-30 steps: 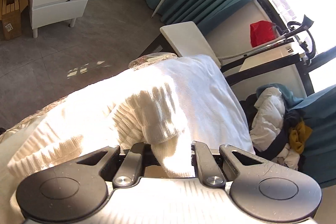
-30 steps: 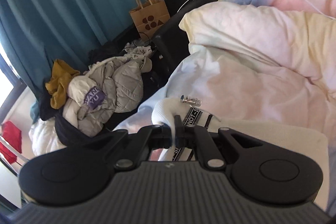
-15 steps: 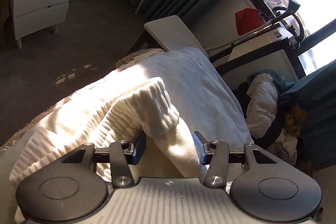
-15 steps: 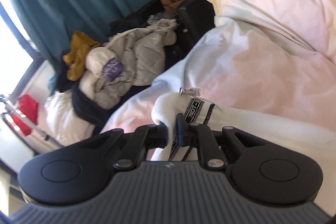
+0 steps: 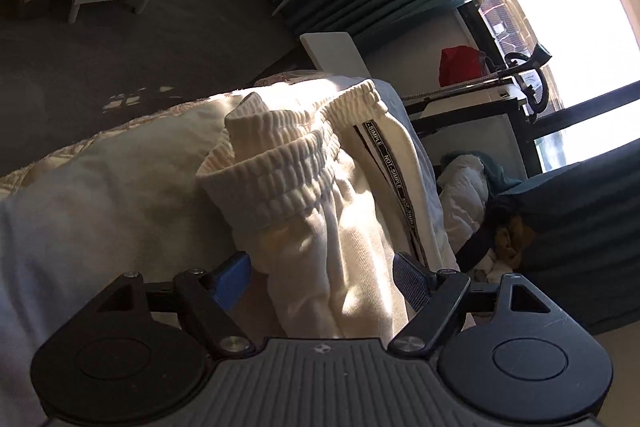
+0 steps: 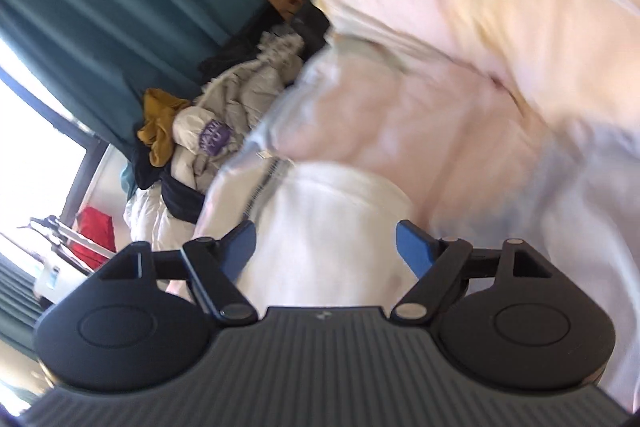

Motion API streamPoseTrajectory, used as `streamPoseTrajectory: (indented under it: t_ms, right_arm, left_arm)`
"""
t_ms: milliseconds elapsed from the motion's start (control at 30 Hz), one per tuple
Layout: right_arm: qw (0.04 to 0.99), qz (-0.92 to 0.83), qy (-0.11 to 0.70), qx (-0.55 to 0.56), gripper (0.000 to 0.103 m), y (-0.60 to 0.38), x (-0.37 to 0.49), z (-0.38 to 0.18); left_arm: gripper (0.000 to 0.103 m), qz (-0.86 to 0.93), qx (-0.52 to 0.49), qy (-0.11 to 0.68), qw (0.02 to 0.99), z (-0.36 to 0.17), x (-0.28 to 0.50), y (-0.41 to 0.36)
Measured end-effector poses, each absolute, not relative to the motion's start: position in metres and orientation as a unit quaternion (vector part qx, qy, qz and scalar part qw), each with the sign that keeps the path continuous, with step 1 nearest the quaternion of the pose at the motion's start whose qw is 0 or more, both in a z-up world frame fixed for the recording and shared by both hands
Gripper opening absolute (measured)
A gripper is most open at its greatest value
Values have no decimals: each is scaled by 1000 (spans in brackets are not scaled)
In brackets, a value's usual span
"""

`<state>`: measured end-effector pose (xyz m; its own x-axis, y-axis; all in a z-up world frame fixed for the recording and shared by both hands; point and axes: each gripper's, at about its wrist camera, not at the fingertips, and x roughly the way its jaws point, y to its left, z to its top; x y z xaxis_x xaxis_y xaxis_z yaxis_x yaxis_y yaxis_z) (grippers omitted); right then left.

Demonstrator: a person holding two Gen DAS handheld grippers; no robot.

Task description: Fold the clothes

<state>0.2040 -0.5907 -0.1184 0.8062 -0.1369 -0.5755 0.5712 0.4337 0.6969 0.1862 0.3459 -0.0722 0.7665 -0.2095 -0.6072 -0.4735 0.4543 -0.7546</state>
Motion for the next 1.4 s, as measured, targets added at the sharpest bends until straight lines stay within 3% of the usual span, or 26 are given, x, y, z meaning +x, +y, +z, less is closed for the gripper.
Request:
streamPoseTrajectory:
  t_ms: [100, 300, 433, 567, 667, 767, 833, 1100, 1400]
  right_arm:
    - [785, -191, 228, 544, 80, -590, 187, -152]
    - [786, -172, 245, 540, 79, -571, 220, -181]
    - [792, -170, 250, 531, 75, -559, 247, -195]
    - [792, -193, 236, 529, 53, -554, 257, -199]
    - [806, -207, 214, 511, 28, -545, 255, -188]
    - [816, -206, 195, 504, 17, -541, 246, -172]
    - [820, -202, 184, 504, 15, -541, 237, -160]
    - [805, -203, 165, 533, 14, -534, 172, -131]
    - [765, -222, 201, 571, 14, -525, 94, -160]
  left_arm:
    - [80, 86, -531, 337, 773, -95, 185, 344]
    - [71, 73, -553, 334, 760, -131, 224, 334]
    - [57, 77, -539, 330, 771, -141, 253, 328]
    - [23, 87, -517, 341, 780, -140, 266, 327]
    - [11, 73, -473, 354, 803, -124, 268, 327]
    - [9, 63, -480, 347, 803, -107, 257, 329]
    - [9, 56, -480, 342, 806, -90, 247, 326]
    - [9, 55, -498, 339, 796, -52, 183, 347]
    - [11, 36, -505, 366, 781, -85, 103, 383]
